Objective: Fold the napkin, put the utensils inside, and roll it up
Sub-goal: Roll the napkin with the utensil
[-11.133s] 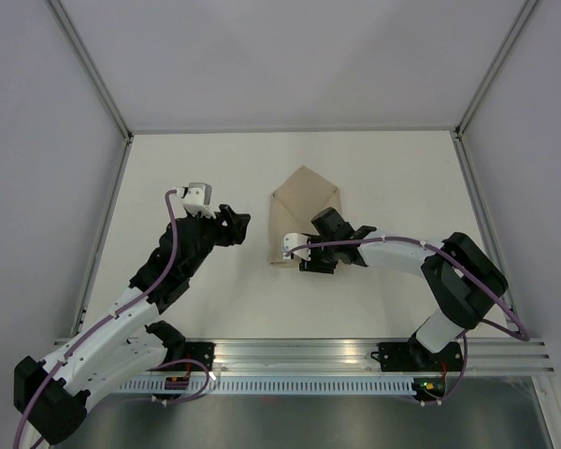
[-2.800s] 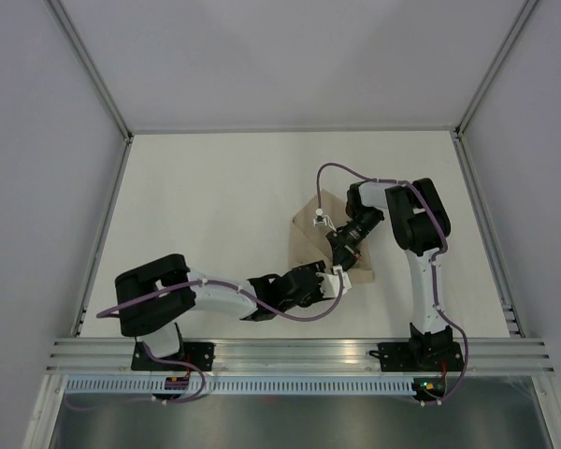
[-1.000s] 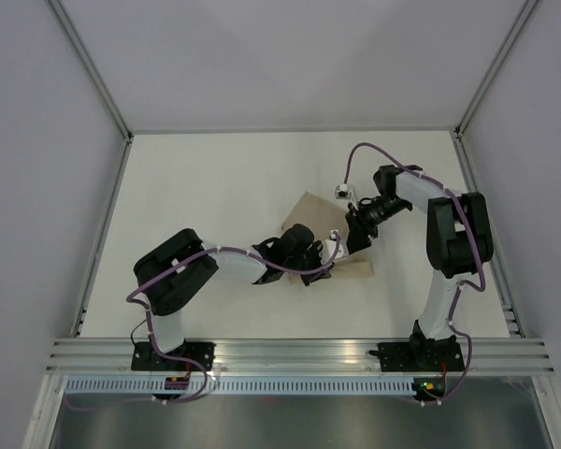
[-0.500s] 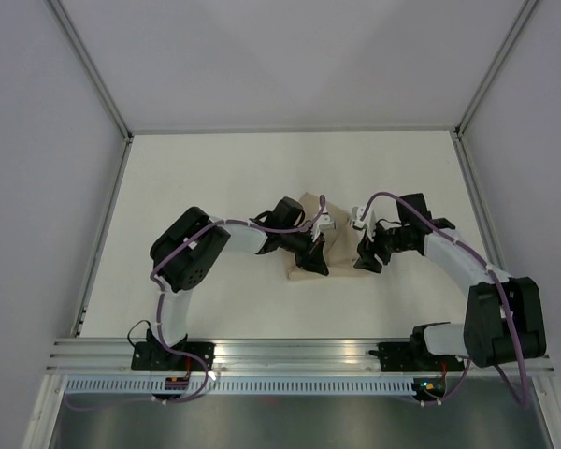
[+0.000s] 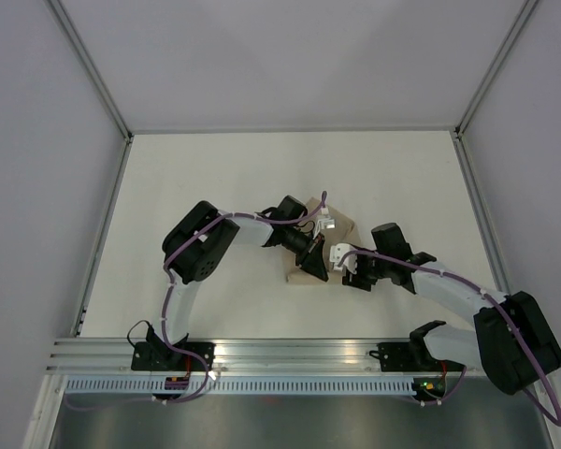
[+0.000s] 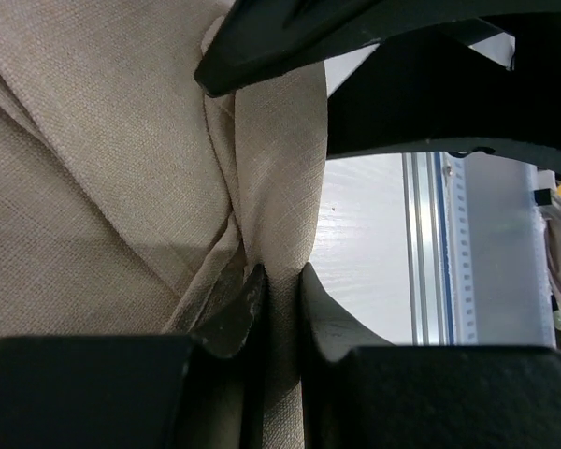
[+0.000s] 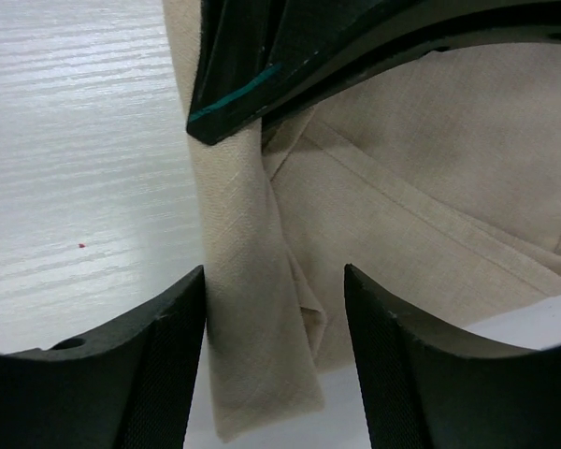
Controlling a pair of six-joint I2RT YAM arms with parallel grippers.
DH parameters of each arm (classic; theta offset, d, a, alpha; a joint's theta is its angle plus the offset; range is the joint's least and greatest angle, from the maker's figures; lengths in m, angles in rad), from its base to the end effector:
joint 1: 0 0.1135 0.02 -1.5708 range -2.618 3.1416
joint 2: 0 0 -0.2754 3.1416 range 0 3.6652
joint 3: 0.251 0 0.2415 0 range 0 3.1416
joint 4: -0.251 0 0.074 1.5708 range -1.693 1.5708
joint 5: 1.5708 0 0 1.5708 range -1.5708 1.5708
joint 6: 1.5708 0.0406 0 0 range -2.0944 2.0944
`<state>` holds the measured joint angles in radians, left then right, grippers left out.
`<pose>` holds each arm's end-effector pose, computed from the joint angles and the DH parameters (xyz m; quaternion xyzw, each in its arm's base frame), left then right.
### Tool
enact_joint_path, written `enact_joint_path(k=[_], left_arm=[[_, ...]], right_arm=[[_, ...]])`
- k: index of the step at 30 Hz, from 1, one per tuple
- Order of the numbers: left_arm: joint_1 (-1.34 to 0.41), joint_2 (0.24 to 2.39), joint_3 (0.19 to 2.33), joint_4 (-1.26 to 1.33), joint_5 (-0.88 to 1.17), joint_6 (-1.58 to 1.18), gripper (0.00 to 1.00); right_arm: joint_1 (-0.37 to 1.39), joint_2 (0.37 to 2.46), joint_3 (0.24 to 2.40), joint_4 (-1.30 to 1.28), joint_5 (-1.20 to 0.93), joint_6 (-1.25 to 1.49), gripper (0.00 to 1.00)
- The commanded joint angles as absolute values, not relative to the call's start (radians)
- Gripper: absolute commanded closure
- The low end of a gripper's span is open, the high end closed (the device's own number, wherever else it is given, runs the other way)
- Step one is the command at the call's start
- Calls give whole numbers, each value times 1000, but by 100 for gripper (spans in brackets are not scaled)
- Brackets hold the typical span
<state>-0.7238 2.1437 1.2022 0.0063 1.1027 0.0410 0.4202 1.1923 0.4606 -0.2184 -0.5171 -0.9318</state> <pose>0.2834 -0.2988 0.1168 0.4538 0.6896 -0.5580 0.0842 0.1707 0.0983 0.1688 -0.6369 0.6693 0.1608 0.3472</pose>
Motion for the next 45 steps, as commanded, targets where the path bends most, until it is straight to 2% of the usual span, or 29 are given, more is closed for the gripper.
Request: enact_joint_path(k=[1,4,5,7,8,9,11,13,20,26,37,41,45], left_arm=[[-729,2198,1204,-101,1098,69,98],[-727,2197,1216,-130,1100,87,98],[-727,2194,1221,-135,1095,95,98],[-726,2172,1224,-138,1075,97,91],[-726,2163,1226,-138,1066,95,87],[-726,2140,1229,-140,1037,95,78],[-724,2109,1235,-135,990,92,66],[-724,2057,1229,-114,938,87,62],[-718,1850,1105,80,648,11,54],[-710,1663,956,190,243,-66,49],[-738,1353,697,327,69,-45,46],[-853,1324,660,354,12,81,46],[-1015,1400,689,351,-157,201,43]], right_arm=[[431,1201,451,-132,-496,-971,37],[440,1212,454,-169,-500,-988,50],[442,1213,459,-181,-500,-992,59],[451,1223,480,-242,-500,-1012,71],[453,1230,495,-271,-505,-1020,72],[454,1255,514,-309,-511,-1031,73],[454,1311,580,-411,-514,-1017,77],[453,1353,638,-495,-515,-999,80],[453,1465,696,-603,-552,-945,82],[449,1593,787,-704,-604,-919,82],[379,1959,1132,-989,-709,-969,82],[324,2136,1253,-1107,-742,-1038,82],[290,2250,1351,-1207,-761,-1069,82]])
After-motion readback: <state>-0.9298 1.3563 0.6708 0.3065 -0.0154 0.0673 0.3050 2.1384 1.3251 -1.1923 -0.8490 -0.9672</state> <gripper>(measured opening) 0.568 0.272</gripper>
